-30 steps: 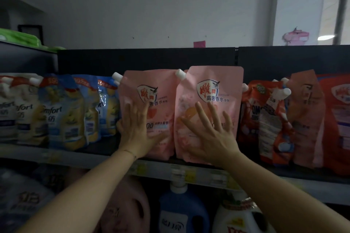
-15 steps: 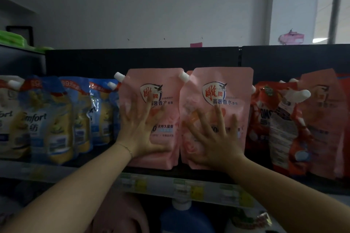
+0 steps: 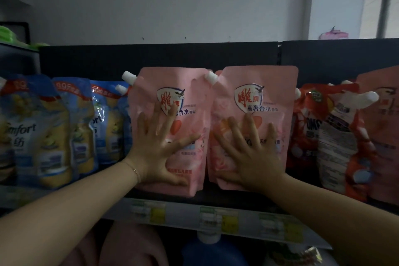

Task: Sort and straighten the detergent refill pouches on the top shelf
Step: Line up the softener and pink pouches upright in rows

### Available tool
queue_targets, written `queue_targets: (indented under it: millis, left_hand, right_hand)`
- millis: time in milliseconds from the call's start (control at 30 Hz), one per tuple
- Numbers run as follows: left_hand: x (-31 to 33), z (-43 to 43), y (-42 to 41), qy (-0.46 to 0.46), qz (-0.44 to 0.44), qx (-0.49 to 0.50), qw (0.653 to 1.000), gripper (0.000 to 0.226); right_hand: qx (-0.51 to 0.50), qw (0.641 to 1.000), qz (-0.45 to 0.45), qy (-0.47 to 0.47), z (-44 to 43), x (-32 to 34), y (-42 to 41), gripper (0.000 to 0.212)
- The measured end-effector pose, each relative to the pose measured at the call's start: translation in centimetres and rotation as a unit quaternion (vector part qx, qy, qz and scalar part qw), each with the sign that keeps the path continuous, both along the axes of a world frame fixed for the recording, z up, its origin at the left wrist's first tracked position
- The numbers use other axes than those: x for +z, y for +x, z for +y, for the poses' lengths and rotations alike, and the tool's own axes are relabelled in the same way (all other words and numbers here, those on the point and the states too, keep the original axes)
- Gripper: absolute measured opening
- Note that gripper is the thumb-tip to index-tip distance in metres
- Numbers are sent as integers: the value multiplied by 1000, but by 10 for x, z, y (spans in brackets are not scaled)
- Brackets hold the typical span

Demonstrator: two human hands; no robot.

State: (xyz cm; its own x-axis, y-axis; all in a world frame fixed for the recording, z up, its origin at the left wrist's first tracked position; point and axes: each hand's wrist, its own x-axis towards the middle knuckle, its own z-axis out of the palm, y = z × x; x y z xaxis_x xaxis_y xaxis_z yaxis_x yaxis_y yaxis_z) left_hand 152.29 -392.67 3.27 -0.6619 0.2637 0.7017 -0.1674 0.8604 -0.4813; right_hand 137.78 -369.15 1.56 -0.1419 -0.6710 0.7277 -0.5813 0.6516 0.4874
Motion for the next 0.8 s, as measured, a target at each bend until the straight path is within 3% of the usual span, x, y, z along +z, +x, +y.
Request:
queue_targets:
  millis: [567,800]
  left_hand:
    - [-3,3,-3,31,-4,26,999,100]
    - [2,31,26,104,-25,31,994,86]
  right_hand:
    - [-6,996,-72,48,2,0,14,89]
    - [-26,990,-103,91,17,10,32,87]
